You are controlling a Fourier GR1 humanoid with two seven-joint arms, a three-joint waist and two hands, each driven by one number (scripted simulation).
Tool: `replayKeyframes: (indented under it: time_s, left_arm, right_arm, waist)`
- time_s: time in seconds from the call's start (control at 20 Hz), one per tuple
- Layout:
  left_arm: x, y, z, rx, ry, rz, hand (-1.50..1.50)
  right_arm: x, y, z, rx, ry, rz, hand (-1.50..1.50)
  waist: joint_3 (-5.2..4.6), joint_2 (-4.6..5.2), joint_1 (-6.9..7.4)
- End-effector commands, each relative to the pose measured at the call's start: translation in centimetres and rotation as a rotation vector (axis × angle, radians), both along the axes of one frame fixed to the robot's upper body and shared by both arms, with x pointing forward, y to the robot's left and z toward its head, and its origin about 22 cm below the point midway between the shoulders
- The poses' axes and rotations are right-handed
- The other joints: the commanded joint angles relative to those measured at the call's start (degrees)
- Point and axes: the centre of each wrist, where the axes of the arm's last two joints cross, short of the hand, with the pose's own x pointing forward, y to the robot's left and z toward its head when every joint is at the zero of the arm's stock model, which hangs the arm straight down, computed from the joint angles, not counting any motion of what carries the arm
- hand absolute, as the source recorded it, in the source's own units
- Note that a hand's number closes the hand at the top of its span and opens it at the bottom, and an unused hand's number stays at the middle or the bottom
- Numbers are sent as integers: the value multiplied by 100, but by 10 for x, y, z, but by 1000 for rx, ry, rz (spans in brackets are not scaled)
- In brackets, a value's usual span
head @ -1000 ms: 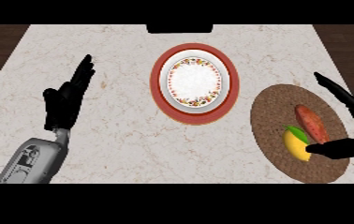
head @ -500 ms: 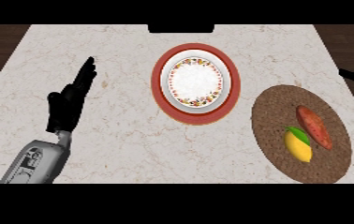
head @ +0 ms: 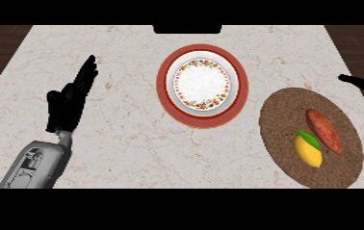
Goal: Pick the sweet potato from the placemat and place it in the plate
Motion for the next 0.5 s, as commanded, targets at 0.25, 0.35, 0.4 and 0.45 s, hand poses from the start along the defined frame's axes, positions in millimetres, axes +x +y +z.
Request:
replayKeyframes:
  time_s: [0.25, 0.35, 0.4, 0.45]
  left_arm:
    - [-8, -13, -11, -21, 17, -11, 0]
    - [-4, -5, -6, -6, -11, -11, 0]
    - [1, -17, 6, 10, 9, 5, 0]
    - [-11, 5, -3, 2, 12, -20, 0]
  right_arm:
    - [1, 9, -55, -95, 103, 18, -150]
    - [16, 1, -63, -124, 126, 7, -150]
    - [19, 23, -73, -112, 120, 19, -150]
    - [23, 13, -70, -130, 133, 8, -150]
  waist:
    - [4, -5, 5]
    - [5, 7, 37]
    - [5, 1, 25]
    - [4, 1, 35]
